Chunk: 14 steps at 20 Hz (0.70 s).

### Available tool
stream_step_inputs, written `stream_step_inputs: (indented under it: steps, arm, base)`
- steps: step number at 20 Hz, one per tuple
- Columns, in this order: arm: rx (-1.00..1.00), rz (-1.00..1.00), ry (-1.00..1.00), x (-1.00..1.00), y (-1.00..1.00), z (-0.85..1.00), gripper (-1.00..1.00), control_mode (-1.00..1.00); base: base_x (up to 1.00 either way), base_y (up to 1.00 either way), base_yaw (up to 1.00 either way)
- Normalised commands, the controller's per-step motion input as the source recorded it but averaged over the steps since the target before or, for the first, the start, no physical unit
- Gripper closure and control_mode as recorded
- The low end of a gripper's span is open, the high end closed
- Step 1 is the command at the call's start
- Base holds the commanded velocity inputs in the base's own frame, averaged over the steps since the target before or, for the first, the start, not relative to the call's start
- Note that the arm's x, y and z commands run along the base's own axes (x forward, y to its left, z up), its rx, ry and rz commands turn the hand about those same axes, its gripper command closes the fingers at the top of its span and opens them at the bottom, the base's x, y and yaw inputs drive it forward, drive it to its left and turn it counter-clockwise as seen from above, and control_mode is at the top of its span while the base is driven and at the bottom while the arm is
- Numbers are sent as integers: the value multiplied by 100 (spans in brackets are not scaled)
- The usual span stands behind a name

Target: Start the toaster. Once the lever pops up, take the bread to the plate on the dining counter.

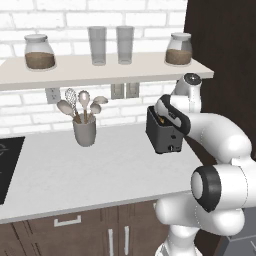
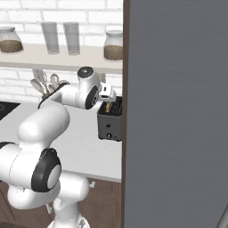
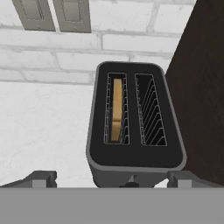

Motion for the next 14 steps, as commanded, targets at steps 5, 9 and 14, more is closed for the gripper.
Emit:
stream_step_inputs:
  steps: [5, 9, 14]
  arm:
    - [0, 0, 0, 0, 0, 0, -100, -100]
    - [0, 0, 0, 0, 0, 0, -100, -100]
    - [0, 0, 0, 0, 0, 0, -100, -100]
  base:
    - [0, 0, 0]
    - [0, 0, 0]
    - [0, 0, 0]
